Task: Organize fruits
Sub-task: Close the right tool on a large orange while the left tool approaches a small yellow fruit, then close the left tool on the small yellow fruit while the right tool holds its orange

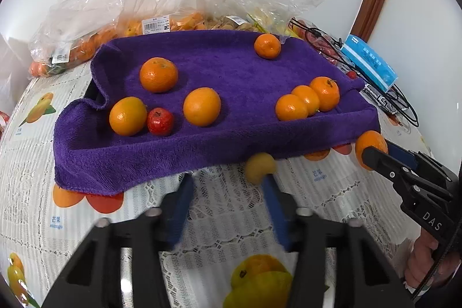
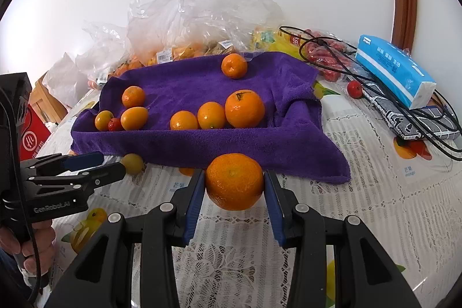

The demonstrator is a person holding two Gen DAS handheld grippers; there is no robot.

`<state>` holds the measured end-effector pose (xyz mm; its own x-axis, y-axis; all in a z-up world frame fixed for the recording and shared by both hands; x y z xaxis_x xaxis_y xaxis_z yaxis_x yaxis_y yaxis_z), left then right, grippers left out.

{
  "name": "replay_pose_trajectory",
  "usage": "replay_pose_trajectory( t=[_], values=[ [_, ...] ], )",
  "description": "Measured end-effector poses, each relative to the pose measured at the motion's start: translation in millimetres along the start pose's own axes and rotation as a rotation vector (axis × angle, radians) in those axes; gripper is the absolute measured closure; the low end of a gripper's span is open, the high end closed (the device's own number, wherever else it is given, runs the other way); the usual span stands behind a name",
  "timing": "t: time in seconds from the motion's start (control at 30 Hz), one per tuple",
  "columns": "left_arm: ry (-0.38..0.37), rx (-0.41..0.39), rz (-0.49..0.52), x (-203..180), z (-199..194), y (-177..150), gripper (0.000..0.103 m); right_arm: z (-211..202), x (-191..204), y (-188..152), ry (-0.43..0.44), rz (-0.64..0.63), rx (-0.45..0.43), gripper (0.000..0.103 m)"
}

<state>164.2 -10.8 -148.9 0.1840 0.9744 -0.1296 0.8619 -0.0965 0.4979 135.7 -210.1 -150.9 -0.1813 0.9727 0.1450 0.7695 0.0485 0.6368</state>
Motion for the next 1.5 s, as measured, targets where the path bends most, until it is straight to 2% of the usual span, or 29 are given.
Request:
replay_pose_trajectory(
  t=[0.13, 0.3, 0.37, 0.43, 0.5, 0.63, 0.77, 0.9, 1.03, 1.07, 1.13, 1.23, 1.43, 1.5],
  values=[
    [0.006, -0.009, -0.009, 1, 0, 0, 0.078, 0, 0, 0, 0.003, 0.001, 0.000, 0.062],
    [-0.015, -0.003, -0.034, 4, 0, 1, 0.079, 0, 0, 0, 0.006, -0.005, -0.001, 0.062],
    [-0.024, 0.003, -0.038, 3, 0, 1, 0.077, 0, 1, 0, 0.007, -0.007, 0.000, 0.062],
    [-0.035, 0.006, -0.039, 2, 0, 2, 0.064, 0, 0, 0, 0.009, -0.008, 0.001, 0.062],
    [-0.044, -0.001, -0.041, 1, -1, 2, 0.056, 0, 1, 0, 0.010, -0.009, 0.003, 0.062],
    [-0.063, -0.020, -0.038, -2, -5, 3, 0.048, 0, 1, -1, 0.013, -0.012, 0.004, 0.062],
    [-0.069, -0.016, -0.030, -8, -4, 3, 0.047, 1, 2, -1, 0.013, -0.013, 0.006, 0.062],
    [-0.033, -0.018, -0.017, -13, -1, 4, 0.047, 1, 2, -1, 0.014, -0.012, 0.007, 0.062],
    [-0.026, -0.017, -0.023, -14, 2, 5, 0.049, 1, 1, -1, 0.015, -0.010, 0.007, 0.062],
    [-0.029, -0.018, -0.025, -14, 2, 5, 0.051, 1, 1, -1, 0.016, -0.009, 0.007, 0.062],
    [-0.028, -0.019, -0.023, -14, 2, 4, 0.064, 1, 1, -1, 0.018, -0.005, 0.006, 0.062],
    [-0.027, -0.023, -0.017, -15, 2, 4, 0.071, 0, 0, -1, 0.017, -0.001, 0.006, 0.062],
    [-0.036, -0.006, -0.015, -17, 5, 4, 0.071, 1, -2, -2, 0.018, 0.003, 0.008, 0.062],
    [-0.031, 0.002, -0.016, -17, 7, 4, 0.068, 1, -1, -2, 0.018, -0.001, 0.010, 0.062]
  ],
)
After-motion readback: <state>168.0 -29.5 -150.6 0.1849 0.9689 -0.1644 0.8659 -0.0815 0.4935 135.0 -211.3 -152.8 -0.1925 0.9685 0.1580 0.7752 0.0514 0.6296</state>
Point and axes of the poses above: each gripper's, at about its wrist camera, not at the fingertips, and z roughly the way its jaws point, x to its left, y to its top, the point moved 1 cm from there along z, roughly the way its jaws point, and after that the axes turned 6 degrees about x, right-handed, at the moved point
